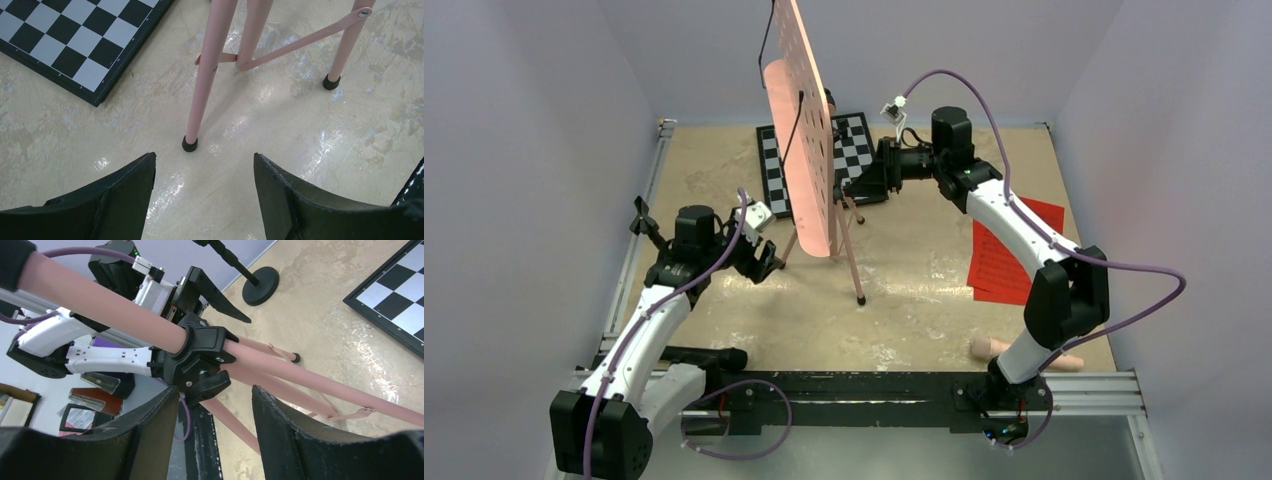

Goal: Pack up the instrument practice props

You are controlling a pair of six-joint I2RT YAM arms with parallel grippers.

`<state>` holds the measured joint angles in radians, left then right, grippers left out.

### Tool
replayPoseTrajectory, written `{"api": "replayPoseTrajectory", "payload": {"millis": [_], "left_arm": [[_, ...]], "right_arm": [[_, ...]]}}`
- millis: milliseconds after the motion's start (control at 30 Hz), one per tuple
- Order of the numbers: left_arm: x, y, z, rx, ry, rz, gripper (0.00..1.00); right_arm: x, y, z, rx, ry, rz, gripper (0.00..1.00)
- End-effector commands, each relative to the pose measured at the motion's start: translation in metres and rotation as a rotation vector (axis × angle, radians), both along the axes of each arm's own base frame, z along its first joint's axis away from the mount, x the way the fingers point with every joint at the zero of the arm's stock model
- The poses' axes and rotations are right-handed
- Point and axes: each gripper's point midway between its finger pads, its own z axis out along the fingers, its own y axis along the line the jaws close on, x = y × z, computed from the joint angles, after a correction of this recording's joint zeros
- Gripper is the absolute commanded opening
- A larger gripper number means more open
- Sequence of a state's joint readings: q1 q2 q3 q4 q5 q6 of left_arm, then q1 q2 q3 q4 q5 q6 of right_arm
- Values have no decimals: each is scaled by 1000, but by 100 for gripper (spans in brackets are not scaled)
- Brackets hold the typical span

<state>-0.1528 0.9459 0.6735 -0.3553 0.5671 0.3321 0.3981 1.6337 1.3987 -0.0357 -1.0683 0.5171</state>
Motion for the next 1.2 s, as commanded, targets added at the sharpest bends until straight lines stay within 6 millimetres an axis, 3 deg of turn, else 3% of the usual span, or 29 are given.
{"api": "replayPoseTrajectory", "payload": {"millis": [0,133,433,733,967,1167], "left_arm": [[6,2,10,-6,-44,14,76],[6,1,9,-6,-44,12,76],[7,1,8,-5,-39,12,76],[7,2,8,-3,-40,14,76],[8,2,7,2,-35,11,76],[9,1,8,-1,-40,3,76]], "right_arm": [[4,0,2,-14,-53,8,58],[5,-2,-7,-38,-70,6,51],[12,-6,-32,-109,-36,-49,47],[29,-6,-39,-144,-37,-103,47],[57,-3,-25,-162,-109,-152,48],[53,-5,-39,-188,-84,-141,48]]}}
